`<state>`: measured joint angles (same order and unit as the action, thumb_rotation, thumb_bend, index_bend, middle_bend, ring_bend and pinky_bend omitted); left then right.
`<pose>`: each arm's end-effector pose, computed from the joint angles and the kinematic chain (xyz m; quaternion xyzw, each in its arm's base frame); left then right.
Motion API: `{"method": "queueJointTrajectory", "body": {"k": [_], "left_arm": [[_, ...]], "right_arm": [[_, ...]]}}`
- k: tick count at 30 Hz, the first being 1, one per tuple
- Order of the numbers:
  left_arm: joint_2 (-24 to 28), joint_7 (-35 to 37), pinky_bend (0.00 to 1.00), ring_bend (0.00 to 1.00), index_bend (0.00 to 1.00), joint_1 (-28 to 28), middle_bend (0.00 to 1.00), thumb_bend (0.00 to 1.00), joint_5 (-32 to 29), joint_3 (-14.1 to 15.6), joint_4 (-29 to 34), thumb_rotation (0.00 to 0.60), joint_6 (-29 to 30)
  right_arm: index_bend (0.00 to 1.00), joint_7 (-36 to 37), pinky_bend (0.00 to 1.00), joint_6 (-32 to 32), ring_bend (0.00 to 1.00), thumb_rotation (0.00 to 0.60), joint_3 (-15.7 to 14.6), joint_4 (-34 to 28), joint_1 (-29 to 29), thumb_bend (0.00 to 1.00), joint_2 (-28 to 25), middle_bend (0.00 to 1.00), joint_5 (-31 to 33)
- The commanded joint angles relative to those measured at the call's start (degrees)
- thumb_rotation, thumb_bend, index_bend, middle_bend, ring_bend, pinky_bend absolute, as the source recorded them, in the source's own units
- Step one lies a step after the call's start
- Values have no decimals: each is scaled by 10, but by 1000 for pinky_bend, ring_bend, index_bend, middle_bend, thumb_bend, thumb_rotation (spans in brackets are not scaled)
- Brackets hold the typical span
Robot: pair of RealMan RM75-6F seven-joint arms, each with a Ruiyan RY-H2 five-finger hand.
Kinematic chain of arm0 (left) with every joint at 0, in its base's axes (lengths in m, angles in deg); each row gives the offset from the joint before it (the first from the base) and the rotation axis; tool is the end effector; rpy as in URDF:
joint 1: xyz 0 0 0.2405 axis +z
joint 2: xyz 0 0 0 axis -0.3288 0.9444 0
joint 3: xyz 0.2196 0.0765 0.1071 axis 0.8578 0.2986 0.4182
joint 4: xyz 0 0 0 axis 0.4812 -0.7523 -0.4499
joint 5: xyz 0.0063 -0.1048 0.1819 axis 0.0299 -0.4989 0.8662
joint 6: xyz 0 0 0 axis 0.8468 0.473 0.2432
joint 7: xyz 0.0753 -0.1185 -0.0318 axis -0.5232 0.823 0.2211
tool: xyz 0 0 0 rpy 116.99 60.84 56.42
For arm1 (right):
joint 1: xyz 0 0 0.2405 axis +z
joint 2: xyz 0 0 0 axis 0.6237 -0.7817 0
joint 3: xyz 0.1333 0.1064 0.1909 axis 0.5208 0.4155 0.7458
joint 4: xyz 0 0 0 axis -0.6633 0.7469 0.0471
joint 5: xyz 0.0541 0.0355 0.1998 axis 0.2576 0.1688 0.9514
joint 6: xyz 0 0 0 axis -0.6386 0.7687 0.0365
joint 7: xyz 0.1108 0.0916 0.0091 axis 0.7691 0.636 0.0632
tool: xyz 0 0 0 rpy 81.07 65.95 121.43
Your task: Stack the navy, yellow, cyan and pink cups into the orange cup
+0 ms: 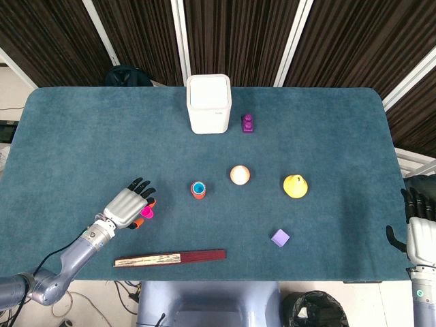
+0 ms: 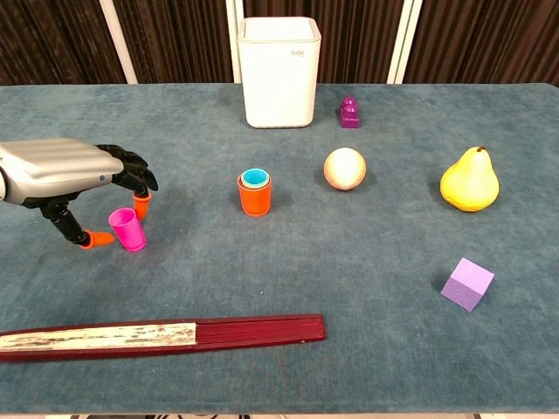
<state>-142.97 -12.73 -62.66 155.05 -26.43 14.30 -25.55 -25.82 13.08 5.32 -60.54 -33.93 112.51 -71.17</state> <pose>-0.1969 0.3058 0.0037 -0.8452 -0.2908 -0.2310 0.3842 -0.3525 -0.2006 0.1564 0.5181 -0.4050 0.3403 0.6721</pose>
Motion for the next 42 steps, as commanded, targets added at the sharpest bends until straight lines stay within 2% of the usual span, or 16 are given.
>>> {"method": "queueJointTrajectory", "body": {"k": [1, 13, 19, 26, 33, 38, 42], "left_arm": [[-2, -5, 0, 0, 422, 1, 161, 304, -2, -1, -3, 600, 0], [-2, -12, 0, 0, 456, 4, 178, 329, 0, -9, 1, 600, 7], [7, -10, 0, 0, 459, -2, 180, 333, 11, -26, 22, 600, 18], [15, -19, 0, 0, 476, -32, 193, 359, 20, -78, 68, 600, 29], [-18, -66, 0, 0, 473, -79, 194, 359, -32, -128, 44, 600, 11], [-58, -86, 0, 0, 473, -106, 196, 359, -77, -148, 10, 600, 0], [-80, -99, 0, 0, 473, -117, 197, 359, -99, -147, -9, 600, -8]], "right_arm": [[59, 0, 0, 0, 44, 600, 0, 0, 0, 431, 0, 0, 1], [59, 1, 0, -1, 44, 600, 1, 0, 0, 430, 2, 0, 2], [59, 1, 0, -1, 44, 600, 1, 0, 0, 431, 2, 0, 2], [59, 1, 0, -3, 44, 600, 1, 2, 1, 431, 3, 0, 5], [59, 2, 0, -4, 44, 600, 1, 3, 1, 430, 3, 0, 4], [59, 3, 0, -1, 44, 600, 2, 1, 0, 430, 2, 0, 4], [59, 5, 0, 1, 44, 600, 3, 1, -1, 430, 0, 0, 5]]}}
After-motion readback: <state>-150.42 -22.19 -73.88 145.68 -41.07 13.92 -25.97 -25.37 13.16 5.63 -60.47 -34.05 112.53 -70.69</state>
